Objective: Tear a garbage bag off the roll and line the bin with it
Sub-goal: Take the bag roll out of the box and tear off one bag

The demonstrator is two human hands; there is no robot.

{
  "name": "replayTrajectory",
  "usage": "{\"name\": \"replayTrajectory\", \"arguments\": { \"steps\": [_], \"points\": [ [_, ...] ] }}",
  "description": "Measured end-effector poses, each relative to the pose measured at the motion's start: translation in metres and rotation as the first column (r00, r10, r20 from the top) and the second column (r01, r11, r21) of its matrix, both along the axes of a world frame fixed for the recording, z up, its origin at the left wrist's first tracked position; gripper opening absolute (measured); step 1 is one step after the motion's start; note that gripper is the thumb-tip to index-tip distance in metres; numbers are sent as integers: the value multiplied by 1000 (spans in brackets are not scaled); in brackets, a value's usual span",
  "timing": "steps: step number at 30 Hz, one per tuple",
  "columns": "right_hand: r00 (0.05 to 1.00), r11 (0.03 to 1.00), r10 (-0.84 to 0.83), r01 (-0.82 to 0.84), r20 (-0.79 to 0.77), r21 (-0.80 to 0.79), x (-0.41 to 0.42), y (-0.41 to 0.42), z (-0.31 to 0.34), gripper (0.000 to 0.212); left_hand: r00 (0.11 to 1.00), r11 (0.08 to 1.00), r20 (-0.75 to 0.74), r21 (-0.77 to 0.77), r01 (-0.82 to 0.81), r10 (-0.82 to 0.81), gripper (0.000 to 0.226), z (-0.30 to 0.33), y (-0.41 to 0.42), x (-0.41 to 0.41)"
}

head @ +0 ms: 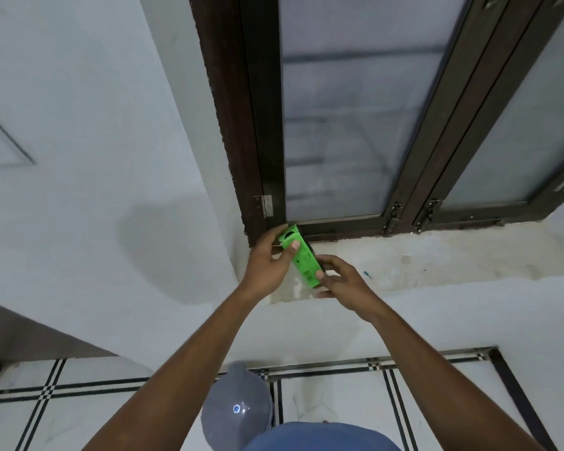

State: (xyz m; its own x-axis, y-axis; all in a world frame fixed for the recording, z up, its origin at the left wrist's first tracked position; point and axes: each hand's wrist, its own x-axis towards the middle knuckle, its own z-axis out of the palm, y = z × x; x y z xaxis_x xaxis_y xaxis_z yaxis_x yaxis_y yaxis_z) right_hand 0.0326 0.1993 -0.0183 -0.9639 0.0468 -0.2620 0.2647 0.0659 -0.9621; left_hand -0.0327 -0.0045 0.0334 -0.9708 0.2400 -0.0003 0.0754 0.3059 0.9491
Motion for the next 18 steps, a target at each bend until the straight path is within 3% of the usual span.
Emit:
{"name": "replayTrajectory", "arguments": {
  "steps": [4, 8, 18],
  "points": [
    [1000, 994, -7, 4, -29, -113, 8, -8, 24, 51, 998, 996, 24, 72, 48, -50, 43, 21, -4, -3],
    [995, 990, -65, 55, -72, -133, 6, -16, 34, 44, 989, 984, 127, 171, 58, -80, 40, 41, -5, -2],
    [994, 995, -66, 59, -90, -77, 6, -25, 37, 39, 969, 980, 232, 194, 45, -90, 25, 64, -18, 6]
  ]
}}
